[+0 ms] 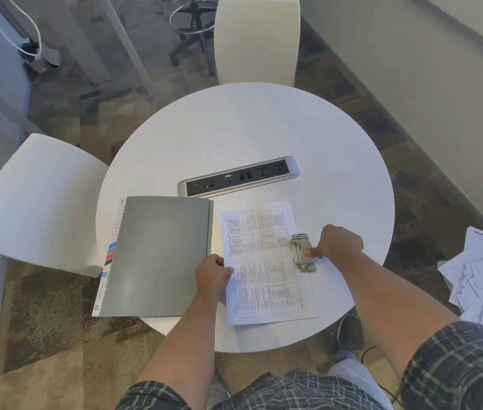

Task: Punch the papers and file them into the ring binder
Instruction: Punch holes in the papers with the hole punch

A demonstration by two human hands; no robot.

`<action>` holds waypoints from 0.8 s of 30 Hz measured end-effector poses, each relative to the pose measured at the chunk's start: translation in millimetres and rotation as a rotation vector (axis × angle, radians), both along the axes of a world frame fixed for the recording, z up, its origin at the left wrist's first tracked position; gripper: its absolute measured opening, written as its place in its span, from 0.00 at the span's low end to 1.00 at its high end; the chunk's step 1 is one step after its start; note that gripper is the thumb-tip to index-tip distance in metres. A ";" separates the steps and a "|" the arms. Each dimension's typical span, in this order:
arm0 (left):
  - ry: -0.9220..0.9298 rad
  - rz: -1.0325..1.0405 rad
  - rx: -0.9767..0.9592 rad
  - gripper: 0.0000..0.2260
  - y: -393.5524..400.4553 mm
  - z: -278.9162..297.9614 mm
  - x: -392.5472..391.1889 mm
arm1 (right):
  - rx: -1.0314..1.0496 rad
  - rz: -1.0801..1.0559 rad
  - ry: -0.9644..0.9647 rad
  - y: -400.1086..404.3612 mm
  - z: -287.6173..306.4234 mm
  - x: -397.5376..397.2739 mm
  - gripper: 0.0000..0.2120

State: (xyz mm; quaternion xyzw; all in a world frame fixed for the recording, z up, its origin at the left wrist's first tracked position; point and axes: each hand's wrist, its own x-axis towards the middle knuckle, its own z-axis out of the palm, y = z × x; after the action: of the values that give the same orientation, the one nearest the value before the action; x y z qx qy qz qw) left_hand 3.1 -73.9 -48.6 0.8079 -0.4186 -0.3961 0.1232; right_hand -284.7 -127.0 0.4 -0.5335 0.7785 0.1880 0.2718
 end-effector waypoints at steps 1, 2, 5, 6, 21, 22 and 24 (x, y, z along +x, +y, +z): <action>0.002 0.006 0.003 0.07 0.5 -0.7 0.1 | 0.013 -0.030 -0.023 0.5 -3.0 -2.7 0.22; 0.000 0.010 0.004 0.07 0.9 -0.9 0.2 | 0.027 -0.063 -0.046 0.9 -5.9 -5.3 0.22; -0.017 -0.007 0.007 0.08 0.4 -1.3 1.0 | 0.056 -0.116 -0.078 -0.9 -12.0 -11.6 0.26; -0.019 -0.012 0.007 0.08 0.2 -1.3 0.9 | 0.062 -0.116 -0.076 -2.3 -12.1 -11.8 0.27; -0.020 -0.029 -0.023 0.06 2.1 2.2 -2.2 | -0.242 -0.193 -0.262 55.5 -13.5 16.1 0.16; -0.017 -0.030 -0.026 0.06 2.2 1.5 -1.6 | -0.252 -0.219 -0.294 57.1 -14.6 17.1 0.14; -0.009 -0.029 -0.032 0.06 2.2 1.5 -0.2 | -0.255 -0.262 -0.326 56.1 -16.5 15.6 0.12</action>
State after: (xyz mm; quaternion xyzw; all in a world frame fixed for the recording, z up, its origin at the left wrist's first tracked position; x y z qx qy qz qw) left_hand 2.9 -71.7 -47.0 0.8015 -0.4370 -0.3874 0.1287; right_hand -269.1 -70.9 -16.1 -0.4814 0.8043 -0.0373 0.3464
